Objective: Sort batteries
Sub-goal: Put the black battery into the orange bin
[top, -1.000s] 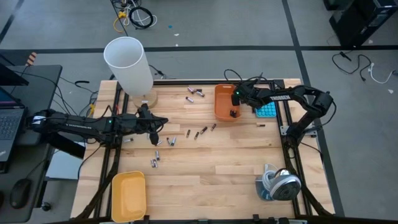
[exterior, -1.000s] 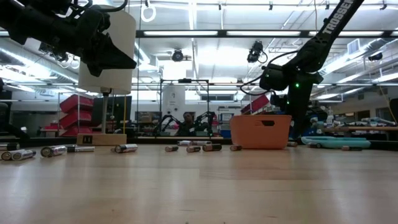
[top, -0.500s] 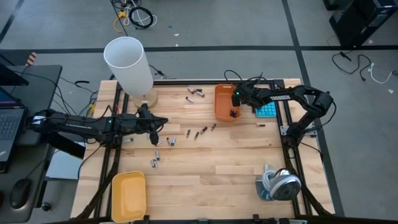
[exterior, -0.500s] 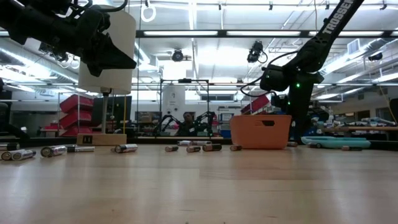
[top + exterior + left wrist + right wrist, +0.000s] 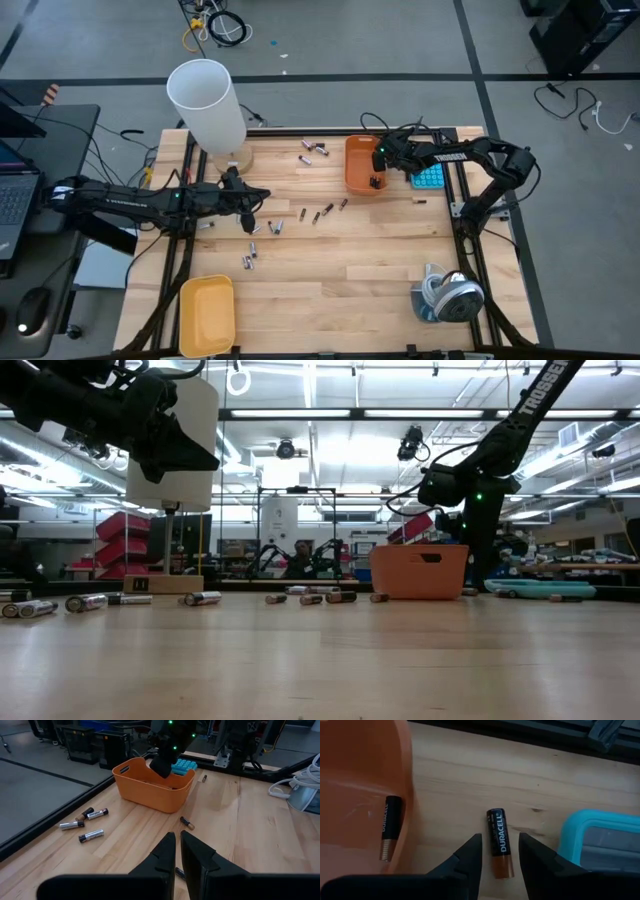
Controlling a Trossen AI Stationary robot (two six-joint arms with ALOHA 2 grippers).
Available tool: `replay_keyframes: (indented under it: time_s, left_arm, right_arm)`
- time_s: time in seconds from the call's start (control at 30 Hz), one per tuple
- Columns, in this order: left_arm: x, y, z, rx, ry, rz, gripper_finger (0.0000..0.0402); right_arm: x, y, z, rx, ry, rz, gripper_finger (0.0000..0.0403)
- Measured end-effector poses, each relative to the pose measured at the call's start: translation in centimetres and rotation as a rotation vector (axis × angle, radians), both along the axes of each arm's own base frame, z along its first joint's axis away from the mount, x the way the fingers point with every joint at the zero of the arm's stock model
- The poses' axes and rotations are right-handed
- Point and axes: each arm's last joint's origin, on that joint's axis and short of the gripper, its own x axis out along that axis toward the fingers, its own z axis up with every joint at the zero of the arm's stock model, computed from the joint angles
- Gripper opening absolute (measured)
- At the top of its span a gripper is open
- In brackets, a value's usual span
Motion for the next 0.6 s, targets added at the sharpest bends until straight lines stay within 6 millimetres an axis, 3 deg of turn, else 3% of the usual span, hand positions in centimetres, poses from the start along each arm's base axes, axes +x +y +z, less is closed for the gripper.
replay_keyframes:
  time_s: [0.6]
  left_arm:
    - [0.0, 0.0, 0.01, 0.0, -0.001, 0.0, 0.003]
  right_arm:
    - [-0.26, -0.69, 0.07, 0.002, -0.03, -0.003, 0.0115]
